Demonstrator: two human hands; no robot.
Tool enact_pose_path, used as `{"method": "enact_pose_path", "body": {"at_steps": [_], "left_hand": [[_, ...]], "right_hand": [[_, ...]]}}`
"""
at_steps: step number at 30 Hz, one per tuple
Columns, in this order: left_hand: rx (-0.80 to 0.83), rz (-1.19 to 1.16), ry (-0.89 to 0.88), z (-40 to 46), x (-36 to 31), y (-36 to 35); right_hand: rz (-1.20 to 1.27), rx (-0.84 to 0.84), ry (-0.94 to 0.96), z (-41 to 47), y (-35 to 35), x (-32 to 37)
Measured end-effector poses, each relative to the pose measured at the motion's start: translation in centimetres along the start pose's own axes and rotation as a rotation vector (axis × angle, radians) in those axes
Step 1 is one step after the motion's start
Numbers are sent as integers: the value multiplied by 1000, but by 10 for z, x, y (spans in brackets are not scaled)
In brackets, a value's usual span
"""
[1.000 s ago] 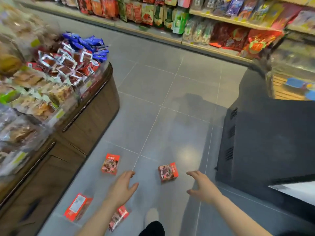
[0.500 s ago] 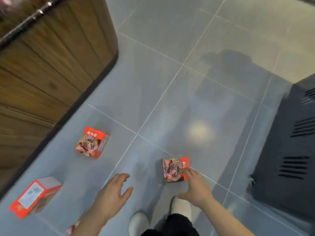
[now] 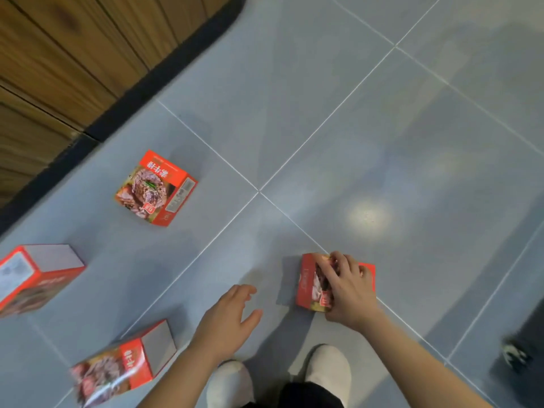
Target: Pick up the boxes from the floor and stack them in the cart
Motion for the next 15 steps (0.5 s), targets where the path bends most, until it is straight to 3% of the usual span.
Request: {"method": "enact_pose_path", "body": {"at_steps": [5, 9, 15], "left_hand": [[-33, -123, 6, -47, -57, 32], [-93, -419, 74, -86, -104, 70], [-255, -625, 191, -141, -111, 131]], "right_hand": [[162, -69, 81, -43, 87, 30], [235, -128, 169, -82, 167, 73], [292, -45, 335, -125, 242, 141]]}}
Point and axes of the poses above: each hand's wrist, its own z-axis towards the middle knuckle, its own y-axis out of the back of the hand, x = y × z, the point moved 10 cm from there along z, towards the middle knuckle, and after that the axes turned 8 degrees about -z, right-handed, at the moved point
